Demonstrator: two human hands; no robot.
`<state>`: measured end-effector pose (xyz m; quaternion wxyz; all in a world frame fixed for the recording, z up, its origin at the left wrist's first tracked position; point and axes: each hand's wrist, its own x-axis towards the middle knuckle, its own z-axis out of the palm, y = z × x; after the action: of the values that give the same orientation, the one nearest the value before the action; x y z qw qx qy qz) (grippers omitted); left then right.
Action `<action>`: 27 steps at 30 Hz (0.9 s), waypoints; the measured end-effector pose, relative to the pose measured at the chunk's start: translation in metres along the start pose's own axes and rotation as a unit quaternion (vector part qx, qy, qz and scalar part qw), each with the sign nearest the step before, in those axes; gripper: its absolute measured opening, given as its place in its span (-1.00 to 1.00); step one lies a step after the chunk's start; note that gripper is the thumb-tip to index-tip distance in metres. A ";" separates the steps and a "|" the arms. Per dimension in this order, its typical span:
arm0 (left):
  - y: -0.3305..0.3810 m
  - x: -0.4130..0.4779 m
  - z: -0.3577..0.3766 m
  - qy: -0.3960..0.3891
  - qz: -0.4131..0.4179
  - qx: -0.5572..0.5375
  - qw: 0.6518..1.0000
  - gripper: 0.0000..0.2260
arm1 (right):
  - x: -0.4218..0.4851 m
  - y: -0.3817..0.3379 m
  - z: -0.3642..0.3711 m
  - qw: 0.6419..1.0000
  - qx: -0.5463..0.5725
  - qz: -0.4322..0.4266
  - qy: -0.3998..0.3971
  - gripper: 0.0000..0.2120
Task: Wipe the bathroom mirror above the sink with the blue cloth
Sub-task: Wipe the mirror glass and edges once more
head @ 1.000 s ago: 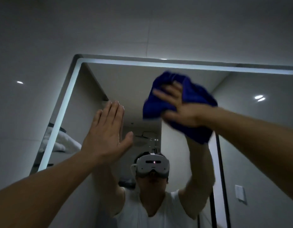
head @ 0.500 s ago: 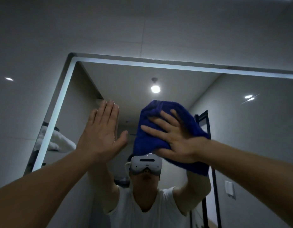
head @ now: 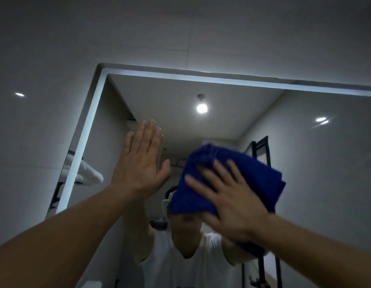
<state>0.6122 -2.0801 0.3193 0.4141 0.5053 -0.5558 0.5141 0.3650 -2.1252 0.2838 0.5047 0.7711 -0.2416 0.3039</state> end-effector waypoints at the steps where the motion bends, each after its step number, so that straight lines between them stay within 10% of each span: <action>1: 0.001 -0.001 0.000 0.005 -0.005 0.003 1.000 -0.27 | -0.016 -0.007 0.006 0.999 0.020 -0.044 -0.014 -0.30; 5: 0.008 -0.011 -0.007 -0.024 -0.029 0.000 0.999 -0.32 | -0.018 0.023 0.006 0.989 0.038 -0.138 -0.036 -0.32; 10: 0.002 -0.055 -0.012 -0.016 -0.029 -0.009 0.999 -0.37 | 0.053 0.067 -0.025 0.982 0.094 0.161 -0.028 -0.37; 14: 0.004 -0.114 -0.004 -0.013 -0.026 -0.011 1.000 -0.38 | 0.049 0.016 -0.010 0.967 0.058 0.244 0.039 -0.34; 21: 0.021 -0.188 0.020 -0.073 -0.033 -0.020 0.997 -0.43 | -0.082 -0.127 0.046 0.987 0.090 0.131 0.017 -0.32; 27: 0.023 -0.188 0.021 -0.096 -0.051 -0.004 0.994 -0.41 | -0.075 -0.077 0.043 0.996 0.077 0.042 0.033 -0.30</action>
<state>0.6179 -2.0765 0.1292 0.3863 0.5781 -0.5691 0.4389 0.3749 -2.1309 0.1685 0.4382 0.7865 -0.2330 0.3677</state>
